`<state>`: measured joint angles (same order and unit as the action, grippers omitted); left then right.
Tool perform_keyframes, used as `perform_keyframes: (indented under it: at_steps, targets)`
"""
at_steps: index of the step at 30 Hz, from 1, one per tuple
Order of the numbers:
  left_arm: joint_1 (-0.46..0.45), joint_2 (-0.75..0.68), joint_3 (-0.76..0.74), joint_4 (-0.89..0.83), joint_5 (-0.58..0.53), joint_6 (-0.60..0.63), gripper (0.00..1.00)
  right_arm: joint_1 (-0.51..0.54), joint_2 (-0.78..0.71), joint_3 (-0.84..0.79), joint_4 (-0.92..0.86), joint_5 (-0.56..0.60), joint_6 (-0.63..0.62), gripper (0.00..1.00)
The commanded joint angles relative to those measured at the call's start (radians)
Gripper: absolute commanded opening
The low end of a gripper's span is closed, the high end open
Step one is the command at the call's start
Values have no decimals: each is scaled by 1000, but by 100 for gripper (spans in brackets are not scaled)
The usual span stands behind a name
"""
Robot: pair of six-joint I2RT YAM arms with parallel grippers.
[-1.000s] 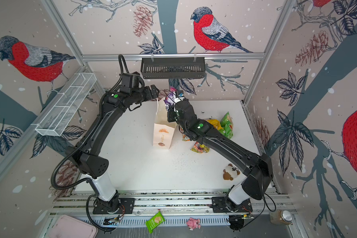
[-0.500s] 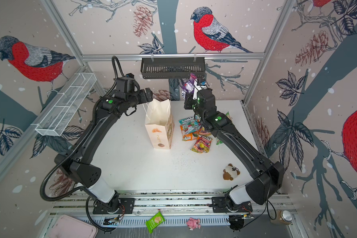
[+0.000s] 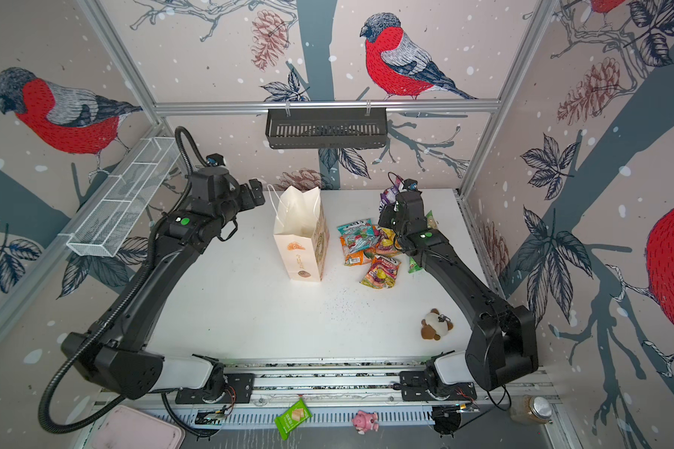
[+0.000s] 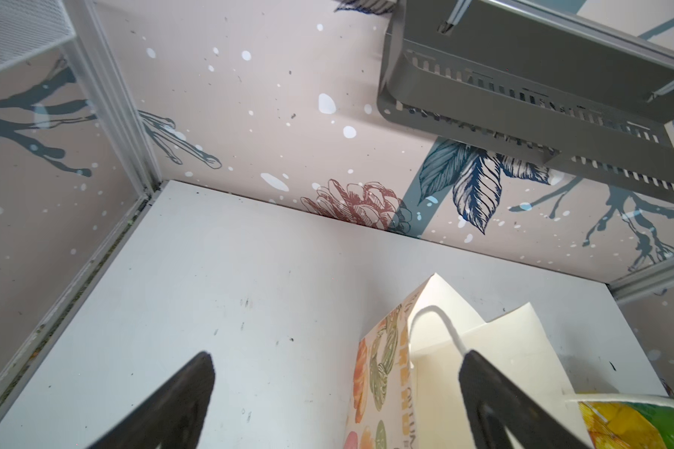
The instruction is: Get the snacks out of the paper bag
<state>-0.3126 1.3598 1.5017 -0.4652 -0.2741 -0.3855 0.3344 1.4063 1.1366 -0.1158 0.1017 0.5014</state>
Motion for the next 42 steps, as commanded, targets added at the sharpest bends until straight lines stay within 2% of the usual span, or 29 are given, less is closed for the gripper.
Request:
perform_keyframes:
  at_steps: [1,8,15,17,20,24,28,31,36,42]
  targets:
    - [2,-78,-101,144,-93,7,98,-17,10,-51,58,-20,41,0]
    - [4,-234,-349,308,-160,-3,98,-36,56,-86,10,-23,36,2]
    - [5,-277,-463,351,-207,-18,98,-38,102,-99,-18,-55,57,10]
    - [6,-280,-481,352,-213,-20,98,-36,109,-104,-22,-50,63,20]
    - [7,-281,-498,361,-211,-14,98,-35,114,-106,-28,-51,62,47]
    - [12,-278,-534,386,-214,-7,98,-33,110,-103,-34,-50,55,69]
    - [19,-272,-550,395,-218,-9,98,-19,84,-97,-23,-49,19,79]
    - [21,-274,-569,415,-234,-2,98,3,30,-117,39,-34,-37,100]
    - [25,-294,-719,585,-306,53,98,7,-96,-257,282,-71,-102,100]
    - [53,-304,-912,817,-361,84,98,9,-237,-509,650,-79,-204,100]
